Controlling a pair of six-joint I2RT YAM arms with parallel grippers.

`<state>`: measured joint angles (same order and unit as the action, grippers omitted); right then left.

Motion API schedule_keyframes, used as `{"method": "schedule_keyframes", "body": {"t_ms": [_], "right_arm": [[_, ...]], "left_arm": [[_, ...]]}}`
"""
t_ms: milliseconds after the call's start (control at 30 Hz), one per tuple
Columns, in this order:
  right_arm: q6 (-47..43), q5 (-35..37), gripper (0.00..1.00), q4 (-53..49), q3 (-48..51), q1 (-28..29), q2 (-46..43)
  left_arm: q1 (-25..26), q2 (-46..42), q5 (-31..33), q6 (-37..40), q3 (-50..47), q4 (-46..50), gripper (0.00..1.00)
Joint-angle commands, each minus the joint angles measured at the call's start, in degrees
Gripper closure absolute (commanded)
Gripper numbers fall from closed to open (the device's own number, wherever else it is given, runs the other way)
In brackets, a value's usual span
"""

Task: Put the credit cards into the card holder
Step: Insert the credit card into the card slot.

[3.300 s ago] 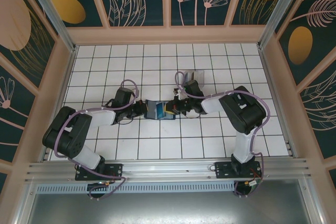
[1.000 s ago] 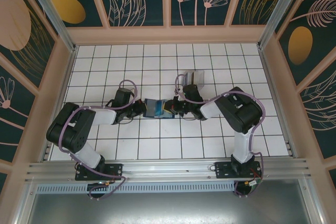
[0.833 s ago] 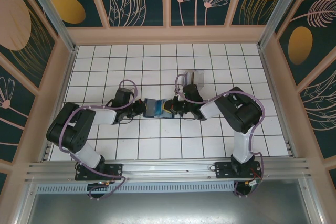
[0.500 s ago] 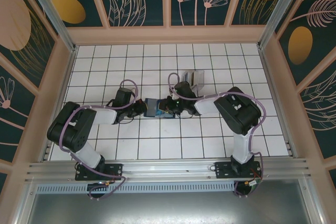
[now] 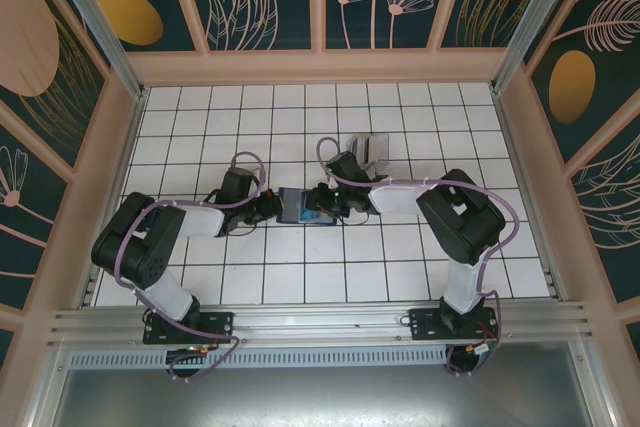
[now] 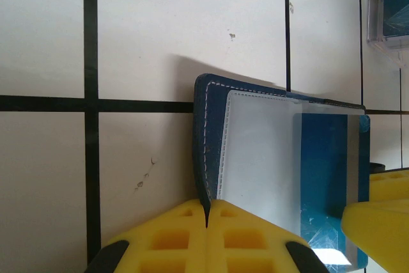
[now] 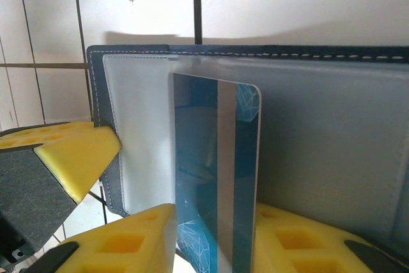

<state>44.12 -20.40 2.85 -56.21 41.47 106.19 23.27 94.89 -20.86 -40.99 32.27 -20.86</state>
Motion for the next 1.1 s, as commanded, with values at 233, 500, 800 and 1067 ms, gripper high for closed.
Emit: {"method": "schedule_keyframes", "body": {"t_ms": [233, 500, 800, 1067], "right_arm": [[-2.1, 2.7, 0.69, -4.8, -1.0, 0.1, -1.4], [-0.5, 0.2, 0.99, -1.3, 1.1, -0.5, -1.0], [5.3, -11.4, 1.00, 12.0, 5.7, -2.4, 1.2], [6.2, -14.0, 1.00, 16.9, 9.2, -3.8, 1.7]], "left_arm": [[0.2, 2.5, 0.4, 0.9, -1.3, 4.1, 0.97], [0.2, 2.3, -0.4, 0.2, -1.8, 3.5, 0.97], [0.2, 5.5, 1.6, 0.1, -2.7, 2.0, 0.98], [0.2, 4.8, 6.2, 2.1, -3.1, 4.1, 0.99]]}}
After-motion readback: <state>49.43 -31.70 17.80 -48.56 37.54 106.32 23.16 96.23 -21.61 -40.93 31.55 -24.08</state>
